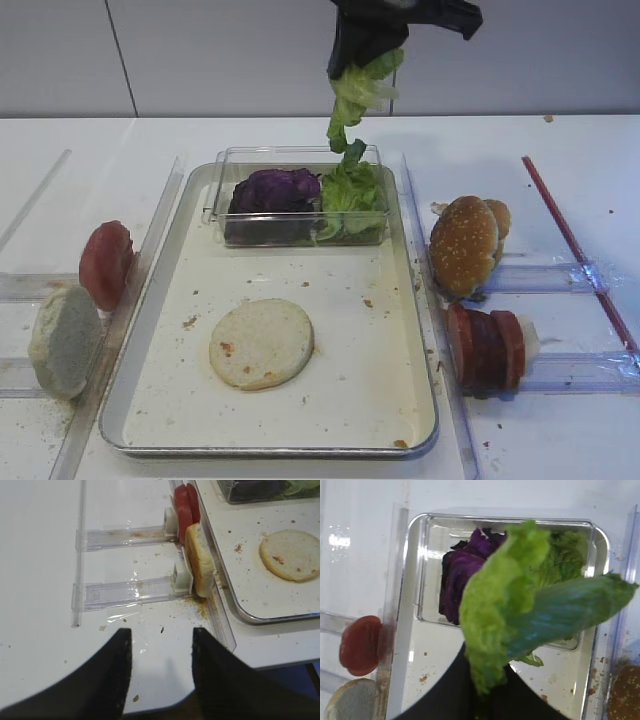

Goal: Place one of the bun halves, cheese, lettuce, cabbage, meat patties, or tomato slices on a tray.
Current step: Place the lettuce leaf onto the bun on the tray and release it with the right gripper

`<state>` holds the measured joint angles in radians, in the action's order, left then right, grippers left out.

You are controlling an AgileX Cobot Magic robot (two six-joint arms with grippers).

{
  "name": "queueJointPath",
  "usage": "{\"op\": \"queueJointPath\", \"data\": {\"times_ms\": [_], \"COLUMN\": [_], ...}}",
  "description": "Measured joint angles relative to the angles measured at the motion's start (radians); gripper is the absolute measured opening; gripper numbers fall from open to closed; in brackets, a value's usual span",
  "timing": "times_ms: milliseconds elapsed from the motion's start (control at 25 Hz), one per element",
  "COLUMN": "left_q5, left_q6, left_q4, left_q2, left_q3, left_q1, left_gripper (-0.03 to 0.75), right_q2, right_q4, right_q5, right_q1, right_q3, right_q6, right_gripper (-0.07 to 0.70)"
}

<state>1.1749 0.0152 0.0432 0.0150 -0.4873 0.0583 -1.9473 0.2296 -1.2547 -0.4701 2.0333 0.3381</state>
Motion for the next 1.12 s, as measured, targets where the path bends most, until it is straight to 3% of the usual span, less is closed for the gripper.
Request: {"op": "queueJointPath", "data": {"times_ms": [360, 680, 1120], "left_q5": [0.0, 0.0, 0.0], "left_q6": [0.0, 0.0, 0.0], "left_q4": [0.0, 0.0, 0.0], "left_q2": [0.0, 0.0, 0.0], "left_q3": [0.0, 0.0, 0.0], "left_q1": [0.0, 0.0, 0.0], "left_gripper": [0.286, 0.286, 0.286], "right_q2": [0.047, 0.049, 0.049], "right_q4": [0.003, 0.006, 0.019], "right_q5": [-0.001, -0.001, 0.008], "right_q1": [-0.142, -0.252, -0.312], "right_q3": [-0.014, -0.129, -0.293], "right_q6": [0.004, 0.011, 0.014], "right_gripper": [0.072, 0.072, 0.072]}}
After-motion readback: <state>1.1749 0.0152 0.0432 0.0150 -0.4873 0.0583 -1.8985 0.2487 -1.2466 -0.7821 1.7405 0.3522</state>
